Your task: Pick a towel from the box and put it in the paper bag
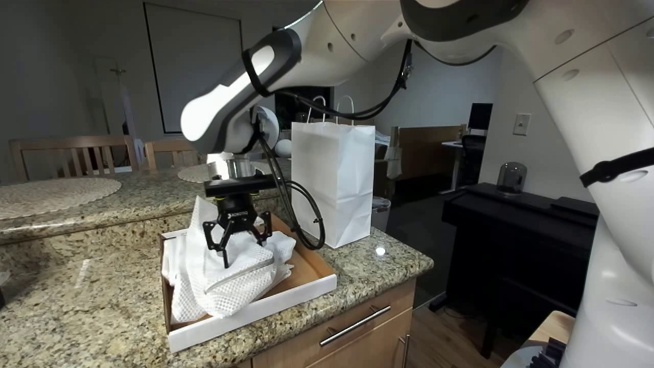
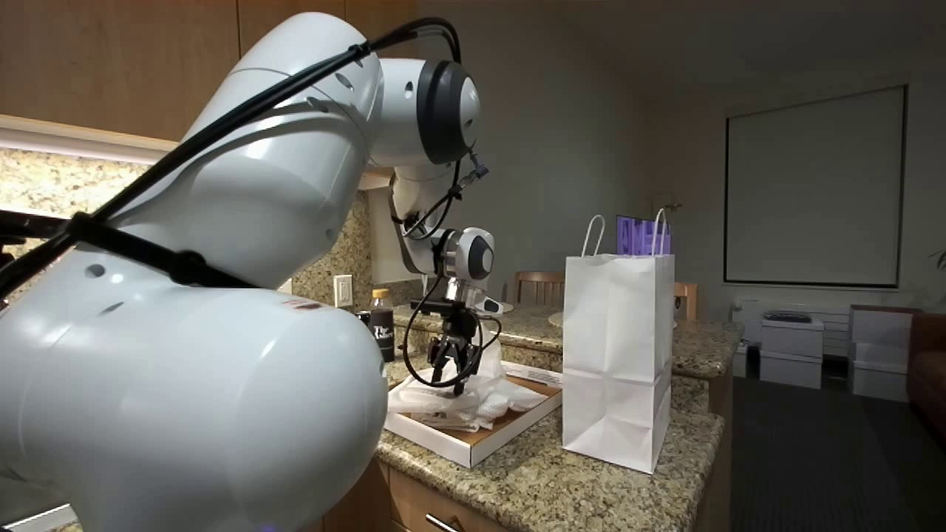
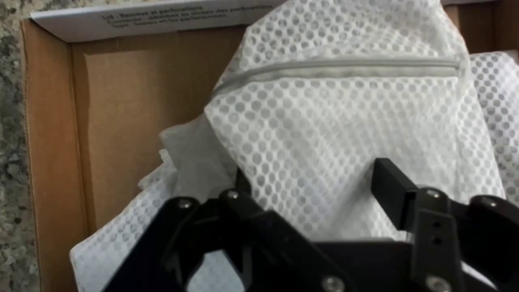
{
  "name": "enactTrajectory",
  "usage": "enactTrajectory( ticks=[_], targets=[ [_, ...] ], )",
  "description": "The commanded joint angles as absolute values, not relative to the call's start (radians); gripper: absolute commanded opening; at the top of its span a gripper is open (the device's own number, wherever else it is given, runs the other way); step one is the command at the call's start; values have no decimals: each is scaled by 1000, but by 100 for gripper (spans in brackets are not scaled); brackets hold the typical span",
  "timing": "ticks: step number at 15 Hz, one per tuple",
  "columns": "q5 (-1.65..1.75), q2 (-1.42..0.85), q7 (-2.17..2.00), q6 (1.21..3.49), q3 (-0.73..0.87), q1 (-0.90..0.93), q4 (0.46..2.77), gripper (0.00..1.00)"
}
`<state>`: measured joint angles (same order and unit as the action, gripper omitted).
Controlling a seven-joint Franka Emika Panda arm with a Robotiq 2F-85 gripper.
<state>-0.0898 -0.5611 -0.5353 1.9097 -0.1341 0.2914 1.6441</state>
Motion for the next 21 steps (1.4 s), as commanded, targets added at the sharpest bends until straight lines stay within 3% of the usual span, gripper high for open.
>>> enactTrajectory(
  ticks=[1,6,7,10,15,21],
  targets=[
    [-126,-553,-483,1887,-137,284,1625,46],
    [-218,-586,-315,1741,-169,241,1538,15],
    [-232,-594,-284,1705,-171,236,1519,13],
    [-266,-614,-195,1602,-173,216,1461,8],
    [-256,-631,-106,1463,-167,205,1368,13],
    [-188,-540,-84,1375,-171,254,1266,11]
  ],
)
